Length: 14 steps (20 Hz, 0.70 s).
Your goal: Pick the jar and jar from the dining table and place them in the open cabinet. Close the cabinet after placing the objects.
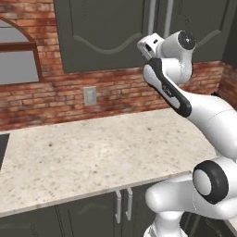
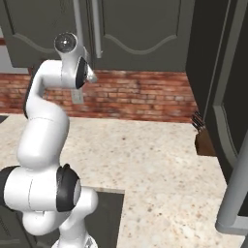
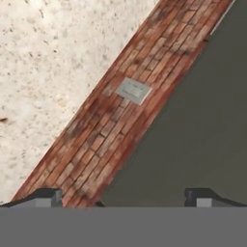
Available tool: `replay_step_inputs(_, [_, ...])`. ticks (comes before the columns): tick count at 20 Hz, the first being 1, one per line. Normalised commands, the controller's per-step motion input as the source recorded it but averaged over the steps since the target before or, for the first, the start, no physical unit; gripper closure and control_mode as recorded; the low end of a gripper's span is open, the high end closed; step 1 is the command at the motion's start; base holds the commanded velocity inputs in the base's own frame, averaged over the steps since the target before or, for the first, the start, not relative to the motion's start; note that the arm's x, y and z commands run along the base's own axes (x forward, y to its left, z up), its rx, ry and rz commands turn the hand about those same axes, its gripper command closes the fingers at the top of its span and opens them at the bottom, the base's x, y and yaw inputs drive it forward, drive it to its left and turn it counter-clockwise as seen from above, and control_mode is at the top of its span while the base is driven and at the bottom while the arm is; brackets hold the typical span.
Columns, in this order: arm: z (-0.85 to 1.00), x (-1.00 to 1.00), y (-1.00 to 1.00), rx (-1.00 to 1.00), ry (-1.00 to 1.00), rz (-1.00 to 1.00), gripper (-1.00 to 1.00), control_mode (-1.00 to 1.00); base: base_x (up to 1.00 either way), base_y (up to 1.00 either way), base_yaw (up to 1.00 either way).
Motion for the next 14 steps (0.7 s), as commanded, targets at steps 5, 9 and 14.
replay_step_inputs(5, [0.00,0.68,-0.19,0.00,0.26,0.02,-1.00,-1.00,0.00,0.00,0.00])
replay_step_inputs(9, [0.00,0.71,-0.01,0.00,0.21,0.00,-1.00,-1.00,0.00,0.00,0.00])
replay_step_inputs(14, [-0.33,0.60,0.00,0.00,-0.02,-0.02,-1.00,-1.00,0.00,0.00,0.00])
